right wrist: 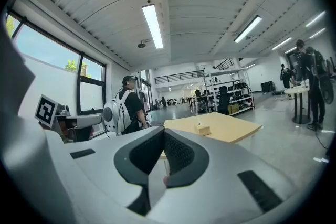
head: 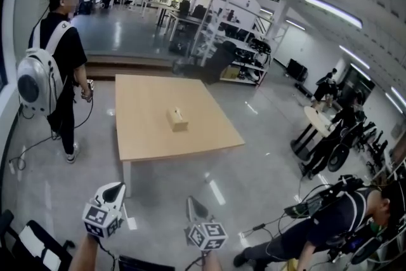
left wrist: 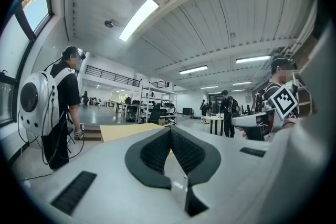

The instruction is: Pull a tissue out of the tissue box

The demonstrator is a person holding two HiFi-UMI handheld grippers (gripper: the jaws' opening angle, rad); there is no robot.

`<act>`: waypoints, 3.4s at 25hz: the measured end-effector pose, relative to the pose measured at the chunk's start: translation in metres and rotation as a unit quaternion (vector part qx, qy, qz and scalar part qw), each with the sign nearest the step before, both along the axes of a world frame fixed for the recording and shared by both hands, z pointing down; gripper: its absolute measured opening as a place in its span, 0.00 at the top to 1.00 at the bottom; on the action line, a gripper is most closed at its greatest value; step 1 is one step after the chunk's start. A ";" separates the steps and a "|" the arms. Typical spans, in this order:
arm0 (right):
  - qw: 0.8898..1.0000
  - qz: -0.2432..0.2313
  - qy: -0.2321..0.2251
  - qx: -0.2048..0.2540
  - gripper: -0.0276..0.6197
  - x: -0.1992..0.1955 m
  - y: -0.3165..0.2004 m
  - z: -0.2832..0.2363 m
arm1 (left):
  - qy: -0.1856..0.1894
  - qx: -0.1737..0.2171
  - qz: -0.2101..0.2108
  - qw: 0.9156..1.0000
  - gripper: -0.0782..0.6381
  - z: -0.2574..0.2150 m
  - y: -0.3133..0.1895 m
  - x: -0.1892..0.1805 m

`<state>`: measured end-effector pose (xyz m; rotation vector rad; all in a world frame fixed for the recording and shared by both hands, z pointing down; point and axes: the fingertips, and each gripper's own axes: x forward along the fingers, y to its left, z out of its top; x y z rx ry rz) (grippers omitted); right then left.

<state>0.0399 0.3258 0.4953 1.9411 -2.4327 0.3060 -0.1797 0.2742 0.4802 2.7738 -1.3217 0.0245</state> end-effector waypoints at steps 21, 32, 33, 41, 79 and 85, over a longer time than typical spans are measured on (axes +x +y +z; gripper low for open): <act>1.000 0.024 0.006 -0.004 0.94 -0.037 -0.006 0.003 | 0.012 -0.003 0.035 0.999 0.88 0.012 -0.019 -0.025; 1.000 0.024 0.009 -0.004 0.94 -0.027 -0.032 0.005 | 0.013 -0.005 0.030 0.999 0.88 0.017 -0.047 -0.020; 1.000 0.023 0.009 -0.005 0.94 -0.025 -0.037 0.006 | 0.013 -0.005 0.028 0.999 0.88 0.017 -0.051 -0.019; 1.000 0.013 0.005 -0.005 0.94 0.001 -0.088 0.010 | 0.008 -0.008 0.016 1.000 0.88 0.019 -0.096 0.007; 0.999 -0.037 -0.021 -0.010 0.94 0.130 -0.254 0.023 | -0.014 -0.017 -0.037 0.999 0.88 0.023 -0.242 0.130; 0.999 -0.033 -0.017 -0.014 0.94 0.138 -0.283 0.027 | -0.009 -0.014 -0.034 0.999 0.88 0.022 -0.274 0.140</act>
